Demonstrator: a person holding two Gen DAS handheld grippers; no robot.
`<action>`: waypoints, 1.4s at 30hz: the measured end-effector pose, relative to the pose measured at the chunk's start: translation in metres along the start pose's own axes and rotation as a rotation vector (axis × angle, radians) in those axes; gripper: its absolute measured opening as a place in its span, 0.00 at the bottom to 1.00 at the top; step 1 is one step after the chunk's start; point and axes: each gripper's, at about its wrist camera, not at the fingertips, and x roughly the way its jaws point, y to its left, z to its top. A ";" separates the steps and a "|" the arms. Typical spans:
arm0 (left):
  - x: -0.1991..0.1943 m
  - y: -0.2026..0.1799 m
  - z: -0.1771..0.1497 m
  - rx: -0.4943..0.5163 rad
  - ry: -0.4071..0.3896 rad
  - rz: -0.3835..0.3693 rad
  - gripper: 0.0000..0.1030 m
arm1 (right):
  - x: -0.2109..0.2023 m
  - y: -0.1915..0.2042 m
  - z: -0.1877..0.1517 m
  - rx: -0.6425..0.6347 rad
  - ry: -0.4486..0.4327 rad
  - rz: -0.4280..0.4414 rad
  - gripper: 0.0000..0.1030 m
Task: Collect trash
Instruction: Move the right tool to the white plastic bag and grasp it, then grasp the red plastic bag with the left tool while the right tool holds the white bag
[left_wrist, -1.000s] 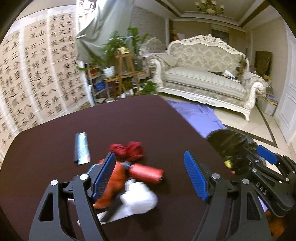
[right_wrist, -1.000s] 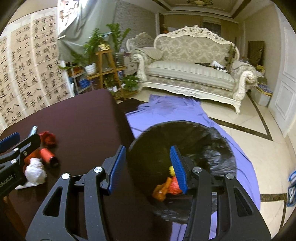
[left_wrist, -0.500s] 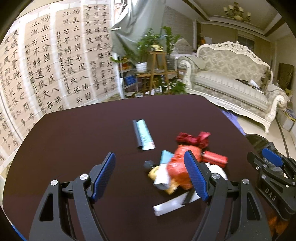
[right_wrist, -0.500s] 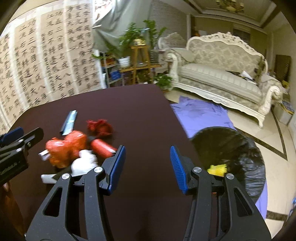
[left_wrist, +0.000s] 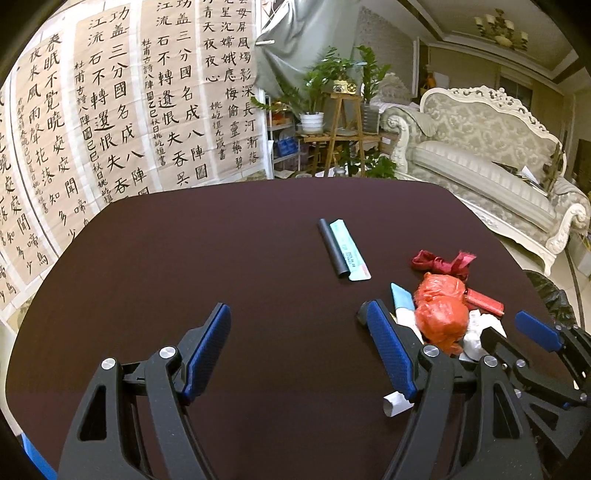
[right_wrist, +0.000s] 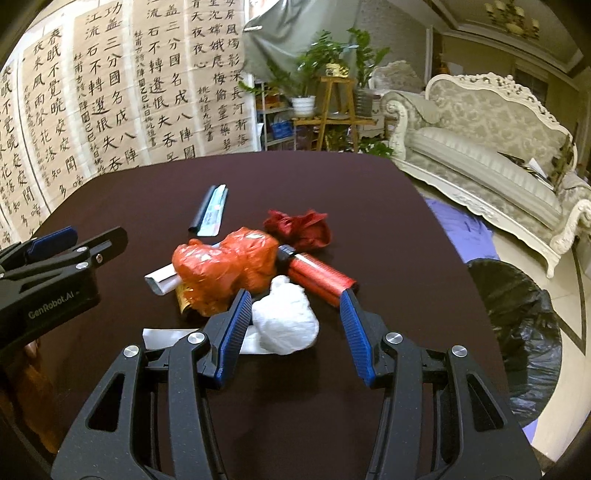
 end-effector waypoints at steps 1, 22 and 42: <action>0.001 0.000 0.000 0.000 0.001 -0.002 0.72 | 0.003 0.000 0.000 0.000 0.009 0.001 0.47; -0.009 -0.045 0.000 0.069 -0.014 -0.107 0.72 | -0.007 -0.031 -0.010 0.064 0.019 -0.049 0.30; 0.012 -0.098 -0.009 0.177 0.056 -0.155 0.36 | -0.019 -0.083 -0.025 0.152 0.000 -0.082 0.31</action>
